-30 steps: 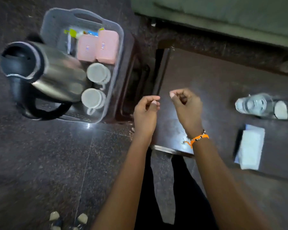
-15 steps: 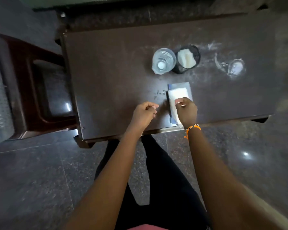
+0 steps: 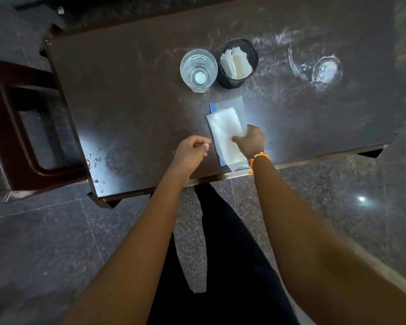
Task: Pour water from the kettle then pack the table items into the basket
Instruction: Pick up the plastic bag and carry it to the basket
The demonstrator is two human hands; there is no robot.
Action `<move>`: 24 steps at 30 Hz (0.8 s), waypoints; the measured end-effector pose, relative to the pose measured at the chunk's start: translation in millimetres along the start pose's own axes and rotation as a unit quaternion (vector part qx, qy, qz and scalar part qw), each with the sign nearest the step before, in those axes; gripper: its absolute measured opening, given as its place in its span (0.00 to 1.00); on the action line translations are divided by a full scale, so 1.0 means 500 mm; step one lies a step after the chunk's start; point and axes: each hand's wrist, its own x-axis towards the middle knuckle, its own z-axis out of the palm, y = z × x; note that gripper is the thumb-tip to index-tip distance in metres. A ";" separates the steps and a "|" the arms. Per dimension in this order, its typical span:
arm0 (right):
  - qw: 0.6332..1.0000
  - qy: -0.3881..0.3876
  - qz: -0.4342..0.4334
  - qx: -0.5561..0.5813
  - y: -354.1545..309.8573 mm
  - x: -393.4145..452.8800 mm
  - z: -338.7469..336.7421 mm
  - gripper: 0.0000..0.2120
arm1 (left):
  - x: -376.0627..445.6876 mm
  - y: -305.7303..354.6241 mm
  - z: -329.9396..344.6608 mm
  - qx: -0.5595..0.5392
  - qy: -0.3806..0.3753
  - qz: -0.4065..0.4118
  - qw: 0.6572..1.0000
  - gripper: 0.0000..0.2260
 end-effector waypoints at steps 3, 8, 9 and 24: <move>0.978 -0.099 -0.019 0.185 -0.026 -0.029 -0.024 0.11 | 0.005 -0.002 -0.028 -0.017 0.056 0.017 0.998 0.21; 0.930 -0.303 -0.074 0.196 -0.079 -0.079 -0.048 0.10 | 0.007 -0.005 -0.126 -0.073 0.061 0.062 0.994 0.41; 0.925 -0.327 -0.082 0.176 -0.090 -0.083 -0.050 0.10 | 0.003 -0.006 -0.145 -0.099 0.045 0.077 0.991 0.41; 0.895 -0.412 -0.164 0.052 -0.296 -0.207 0.085 0.10 | -0.101 -0.156 -0.362 -0.113 0.211 0.118 0.964 0.11</move>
